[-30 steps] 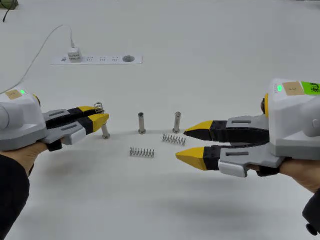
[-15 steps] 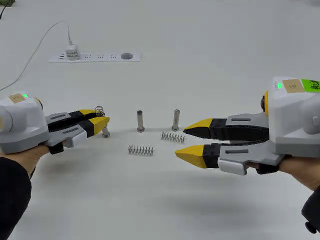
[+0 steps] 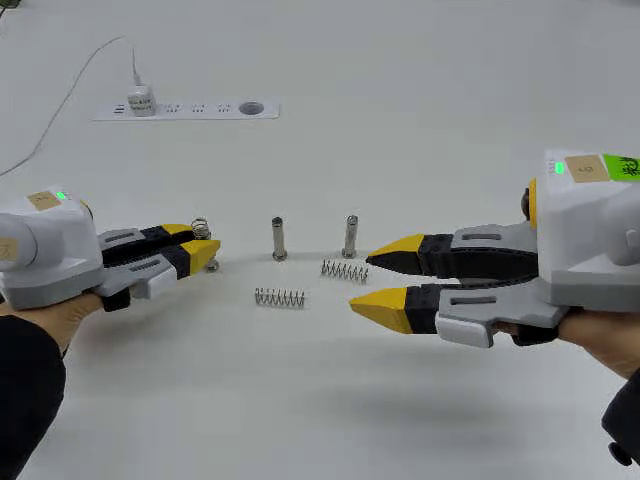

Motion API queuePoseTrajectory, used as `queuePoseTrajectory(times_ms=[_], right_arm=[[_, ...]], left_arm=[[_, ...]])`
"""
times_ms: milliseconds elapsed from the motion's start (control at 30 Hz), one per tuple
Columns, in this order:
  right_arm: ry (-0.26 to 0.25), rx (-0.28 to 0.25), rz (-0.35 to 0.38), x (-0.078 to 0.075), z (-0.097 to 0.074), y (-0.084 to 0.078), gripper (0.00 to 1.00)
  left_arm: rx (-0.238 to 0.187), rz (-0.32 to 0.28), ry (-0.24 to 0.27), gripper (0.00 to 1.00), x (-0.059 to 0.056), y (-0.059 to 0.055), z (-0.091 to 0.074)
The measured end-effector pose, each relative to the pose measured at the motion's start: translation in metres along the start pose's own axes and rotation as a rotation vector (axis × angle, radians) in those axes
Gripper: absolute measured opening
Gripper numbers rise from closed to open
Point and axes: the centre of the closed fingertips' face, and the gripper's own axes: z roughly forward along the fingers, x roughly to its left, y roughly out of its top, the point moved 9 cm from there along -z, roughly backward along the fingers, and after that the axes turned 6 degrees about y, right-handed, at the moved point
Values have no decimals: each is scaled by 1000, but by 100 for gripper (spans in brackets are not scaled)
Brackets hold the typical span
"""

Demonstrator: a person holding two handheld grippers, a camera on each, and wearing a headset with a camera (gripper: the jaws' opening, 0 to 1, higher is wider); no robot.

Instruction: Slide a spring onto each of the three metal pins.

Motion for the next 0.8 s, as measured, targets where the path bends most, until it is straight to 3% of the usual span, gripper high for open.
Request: queuePoseTrajectory(times_ms=[800], right_arm=[[6, 7, 5, 1, 2, -2, 29]], left_arm=[[29, 26, 15, 11, 5, -6, 1]])
